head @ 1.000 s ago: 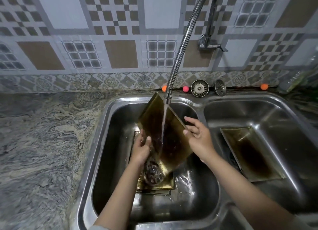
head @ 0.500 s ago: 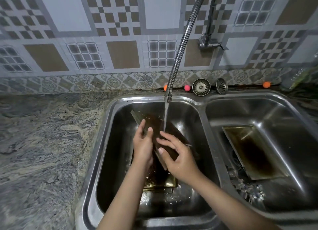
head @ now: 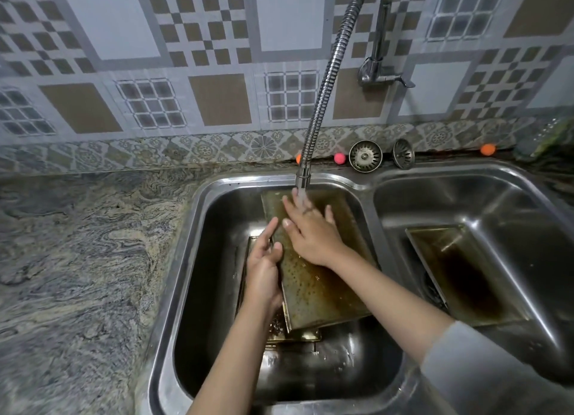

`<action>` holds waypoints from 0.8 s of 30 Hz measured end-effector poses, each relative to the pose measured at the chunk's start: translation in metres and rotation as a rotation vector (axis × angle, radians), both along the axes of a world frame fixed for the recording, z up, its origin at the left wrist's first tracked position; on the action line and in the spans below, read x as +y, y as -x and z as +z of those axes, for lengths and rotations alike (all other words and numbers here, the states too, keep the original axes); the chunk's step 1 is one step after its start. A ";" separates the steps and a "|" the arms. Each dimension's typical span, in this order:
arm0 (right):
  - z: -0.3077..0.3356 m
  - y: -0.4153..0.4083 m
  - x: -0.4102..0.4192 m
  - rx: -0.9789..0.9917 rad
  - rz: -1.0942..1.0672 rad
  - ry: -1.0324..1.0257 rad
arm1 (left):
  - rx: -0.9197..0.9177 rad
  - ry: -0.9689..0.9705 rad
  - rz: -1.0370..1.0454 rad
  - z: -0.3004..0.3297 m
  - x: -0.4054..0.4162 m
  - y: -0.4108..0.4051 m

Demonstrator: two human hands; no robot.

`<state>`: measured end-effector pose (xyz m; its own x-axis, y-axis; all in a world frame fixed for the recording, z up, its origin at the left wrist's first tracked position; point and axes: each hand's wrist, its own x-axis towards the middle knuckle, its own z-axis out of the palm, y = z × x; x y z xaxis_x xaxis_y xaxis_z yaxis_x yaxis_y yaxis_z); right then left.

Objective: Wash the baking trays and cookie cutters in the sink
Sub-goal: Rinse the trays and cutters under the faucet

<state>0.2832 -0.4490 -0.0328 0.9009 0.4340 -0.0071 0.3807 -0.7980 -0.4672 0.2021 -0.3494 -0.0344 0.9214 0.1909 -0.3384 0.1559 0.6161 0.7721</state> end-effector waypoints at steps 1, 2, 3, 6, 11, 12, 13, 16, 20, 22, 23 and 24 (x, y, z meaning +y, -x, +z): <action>-0.003 0.006 -0.002 -0.015 0.058 -0.022 | -0.003 -0.005 0.019 0.001 0.005 -0.001; -0.006 0.007 -0.007 -0.030 0.077 -0.029 | -0.001 -0.020 0.032 0.000 0.010 -0.003; -0.010 0.002 -0.014 -0.038 0.051 -0.018 | 0.001 -0.035 0.038 -0.001 0.015 -0.003; -0.012 -0.025 -0.029 0.054 -0.210 0.059 | 0.008 -0.065 0.018 -0.001 0.017 0.001; 0.001 -0.023 -0.008 -0.010 -0.062 0.133 | 0.011 -0.020 -0.065 -0.007 -0.002 0.000; 0.002 -0.014 -0.004 -0.027 0.039 0.131 | 0.014 0.000 -0.057 -0.008 -0.002 0.000; 0.001 -0.005 -0.003 -0.040 0.115 0.128 | 0.022 0.018 -0.042 -0.010 0.000 -0.001; -0.003 0.000 -0.018 -0.035 0.158 0.141 | 0.064 0.034 -0.024 -0.014 0.009 0.001; -0.001 -0.020 -0.040 0.068 -0.085 0.260 | 0.067 0.057 -0.088 -0.021 0.006 0.005; 0.000 -0.028 -0.040 0.110 -0.170 0.279 | 0.069 0.088 -0.102 -0.021 -0.002 0.007; 0.000 -0.027 -0.036 0.107 -0.162 0.286 | 0.090 0.097 -0.091 -0.022 -0.004 0.007; 0.000 -0.023 -0.031 0.094 -0.117 0.286 | 0.108 0.102 -0.078 -0.022 -0.005 0.007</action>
<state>0.3058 -0.4796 -0.0333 0.9341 0.2961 -0.1993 0.2448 -0.9379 -0.2460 0.1954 -0.3548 -0.0560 0.8893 0.0798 -0.4504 0.2851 0.6731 0.6824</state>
